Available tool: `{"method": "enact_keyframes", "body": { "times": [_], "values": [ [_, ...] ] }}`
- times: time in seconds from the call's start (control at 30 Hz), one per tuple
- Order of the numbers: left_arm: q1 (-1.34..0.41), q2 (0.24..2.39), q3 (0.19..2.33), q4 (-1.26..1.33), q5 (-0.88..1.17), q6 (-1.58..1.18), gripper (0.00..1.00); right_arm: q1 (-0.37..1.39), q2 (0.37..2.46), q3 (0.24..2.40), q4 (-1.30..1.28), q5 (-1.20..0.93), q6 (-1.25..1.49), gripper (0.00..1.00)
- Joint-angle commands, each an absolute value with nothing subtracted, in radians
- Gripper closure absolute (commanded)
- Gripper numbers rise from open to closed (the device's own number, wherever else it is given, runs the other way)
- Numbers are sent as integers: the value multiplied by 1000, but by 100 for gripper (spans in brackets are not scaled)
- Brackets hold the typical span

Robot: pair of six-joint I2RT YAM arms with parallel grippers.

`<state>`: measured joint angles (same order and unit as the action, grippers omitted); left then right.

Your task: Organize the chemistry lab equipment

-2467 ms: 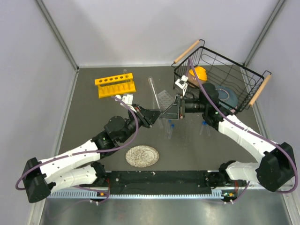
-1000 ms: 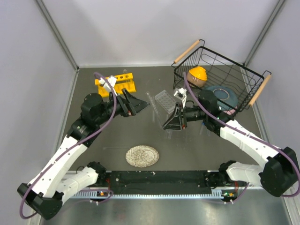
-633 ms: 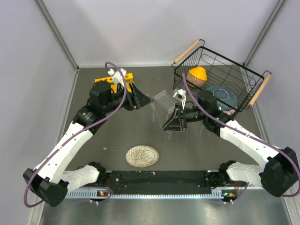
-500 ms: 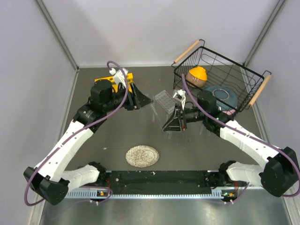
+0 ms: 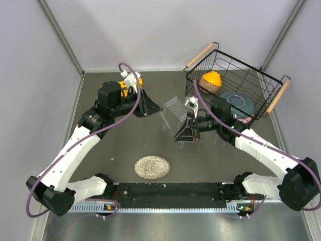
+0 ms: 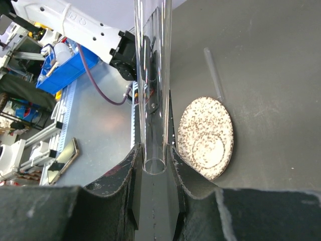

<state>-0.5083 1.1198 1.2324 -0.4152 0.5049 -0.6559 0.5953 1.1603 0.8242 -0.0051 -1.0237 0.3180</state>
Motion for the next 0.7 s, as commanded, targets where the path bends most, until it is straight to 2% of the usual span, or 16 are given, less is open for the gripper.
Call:
{"method": "enact_keyframes", "body": {
  "times": [0.0,0.13,0.2,0.23,0.27,0.33,0.37,0.43,0.47,0.57,0.67],
  "values": [
    [-503,1129,1289,-428,540,-615,77,607,1146,827,35,-1045,285,88],
    [-503,1124,1298,-439,546,-600,90,607,1143,833,20,-1039,269,86],
    [-502,1115,1296,-442,543,-597,95,607,1138,838,11,-1035,261,80],
    [-502,1109,1293,-442,532,-595,96,609,1135,841,2,-1034,246,75],
    [-500,1105,1287,-443,525,-595,96,607,1134,842,2,-1029,239,62],
    [-497,1086,1278,-445,491,-591,96,604,1128,860,-66,-1006,201,47],
    [-492,1078,1267,-443,474,-586,97,600,1124,870,-84,-1003,181,33],
    [-489,1049,1256,-448,431,-569,98,560,1114,891,-107,-1005,141,22],
    [-485,1042,1246,-451,392,-565,98,536,1102,893,-110,-1008,138,12],
    [-465,1017,1230,-449,312,-543,98,447,1069,885,-115,-1055,91,1],
    [-440,1020,1218,-442,244,-511,99,393,1045,877,-167,-1045,-39,1]
  ]
}}
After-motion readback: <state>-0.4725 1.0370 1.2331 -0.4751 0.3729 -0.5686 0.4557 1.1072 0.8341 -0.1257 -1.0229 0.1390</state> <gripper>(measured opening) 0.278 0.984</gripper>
